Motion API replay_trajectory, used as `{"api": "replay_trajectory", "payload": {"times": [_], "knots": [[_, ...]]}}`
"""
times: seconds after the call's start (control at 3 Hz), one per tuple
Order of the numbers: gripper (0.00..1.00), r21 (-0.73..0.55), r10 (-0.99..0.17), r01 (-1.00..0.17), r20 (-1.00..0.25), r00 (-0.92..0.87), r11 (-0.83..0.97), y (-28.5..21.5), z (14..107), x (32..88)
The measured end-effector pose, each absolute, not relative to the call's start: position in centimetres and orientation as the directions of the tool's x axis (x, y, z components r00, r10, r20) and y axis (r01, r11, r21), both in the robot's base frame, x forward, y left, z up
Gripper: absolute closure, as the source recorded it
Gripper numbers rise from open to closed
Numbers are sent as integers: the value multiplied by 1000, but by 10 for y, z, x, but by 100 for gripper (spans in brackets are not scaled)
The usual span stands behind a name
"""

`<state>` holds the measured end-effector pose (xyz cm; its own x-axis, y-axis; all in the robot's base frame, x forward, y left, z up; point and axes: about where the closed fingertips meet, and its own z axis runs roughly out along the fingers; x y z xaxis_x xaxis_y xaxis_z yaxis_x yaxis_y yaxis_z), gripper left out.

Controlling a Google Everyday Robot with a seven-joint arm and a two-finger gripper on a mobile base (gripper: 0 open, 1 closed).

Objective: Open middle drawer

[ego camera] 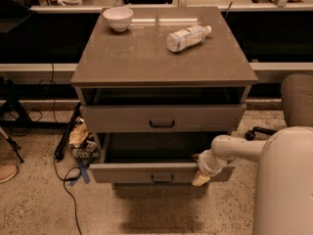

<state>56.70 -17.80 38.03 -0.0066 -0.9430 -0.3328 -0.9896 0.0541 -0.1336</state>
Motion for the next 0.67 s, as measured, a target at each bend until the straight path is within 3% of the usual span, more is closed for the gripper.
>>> {"api": "replay_trajectory", "payload": {"times": [0.67], "knots": [[87,-134,-943,-990,-333,-7,54,-178,381,568]]}}
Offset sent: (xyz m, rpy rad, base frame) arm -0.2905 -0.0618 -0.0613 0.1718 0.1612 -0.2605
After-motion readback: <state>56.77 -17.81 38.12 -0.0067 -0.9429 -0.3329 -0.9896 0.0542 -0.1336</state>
